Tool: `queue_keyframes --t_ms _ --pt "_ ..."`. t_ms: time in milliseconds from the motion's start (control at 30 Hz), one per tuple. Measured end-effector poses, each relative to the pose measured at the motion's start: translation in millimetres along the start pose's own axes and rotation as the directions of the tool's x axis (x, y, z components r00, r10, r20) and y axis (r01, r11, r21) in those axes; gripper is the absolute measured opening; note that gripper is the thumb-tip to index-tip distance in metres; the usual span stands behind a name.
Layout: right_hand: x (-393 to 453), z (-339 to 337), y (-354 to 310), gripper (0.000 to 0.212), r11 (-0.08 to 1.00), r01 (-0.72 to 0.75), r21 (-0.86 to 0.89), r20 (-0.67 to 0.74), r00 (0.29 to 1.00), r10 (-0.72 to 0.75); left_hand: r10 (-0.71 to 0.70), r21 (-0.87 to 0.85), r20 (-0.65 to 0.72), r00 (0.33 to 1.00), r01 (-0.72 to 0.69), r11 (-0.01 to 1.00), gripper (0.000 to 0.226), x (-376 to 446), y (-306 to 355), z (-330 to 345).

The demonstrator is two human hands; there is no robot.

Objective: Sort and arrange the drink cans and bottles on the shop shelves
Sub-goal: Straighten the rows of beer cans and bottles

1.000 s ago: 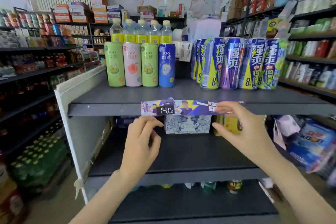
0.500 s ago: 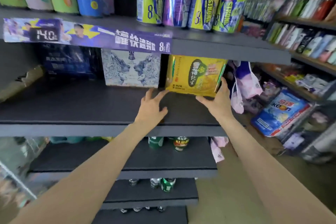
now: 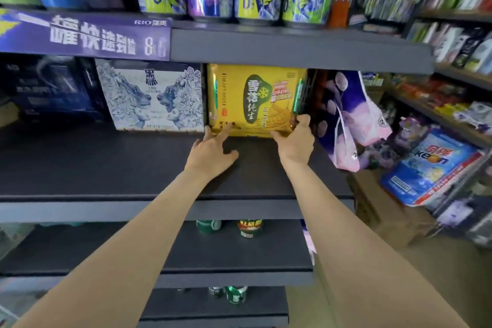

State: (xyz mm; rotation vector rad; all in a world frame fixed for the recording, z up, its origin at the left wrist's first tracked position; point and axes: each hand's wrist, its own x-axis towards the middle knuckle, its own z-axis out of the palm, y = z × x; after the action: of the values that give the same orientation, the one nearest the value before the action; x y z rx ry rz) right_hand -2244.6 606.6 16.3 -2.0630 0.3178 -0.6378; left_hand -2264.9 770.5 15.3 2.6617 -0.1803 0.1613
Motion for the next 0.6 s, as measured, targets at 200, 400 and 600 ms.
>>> queue_keyframes --t_ms 200,400,600 --pt "5.4 1.2 2.2 0.052 1.000 0.002 0.017 0.066 0.998 -0.003 -0.051 -0.002 0.027 0.998 0.052 0.999 0.067 1.2 5.4 -2.6" --pt "12.0 1.8 3.4 0.048 0.999 -0.019 0.030 0.009 1.000 0.019 -0.032 -0.009 0.075 0.997 0.033 0.999 0.067 13.2 3.2 -3.5" --pt "18.7 3.6 4.9 0.046 0.998 -0.051 0.037 -0.024 0.998 0.052 -0.015 -0.020 0.066 0.998 0.016 1.000 0.068 12.4 1.3 -3.5"
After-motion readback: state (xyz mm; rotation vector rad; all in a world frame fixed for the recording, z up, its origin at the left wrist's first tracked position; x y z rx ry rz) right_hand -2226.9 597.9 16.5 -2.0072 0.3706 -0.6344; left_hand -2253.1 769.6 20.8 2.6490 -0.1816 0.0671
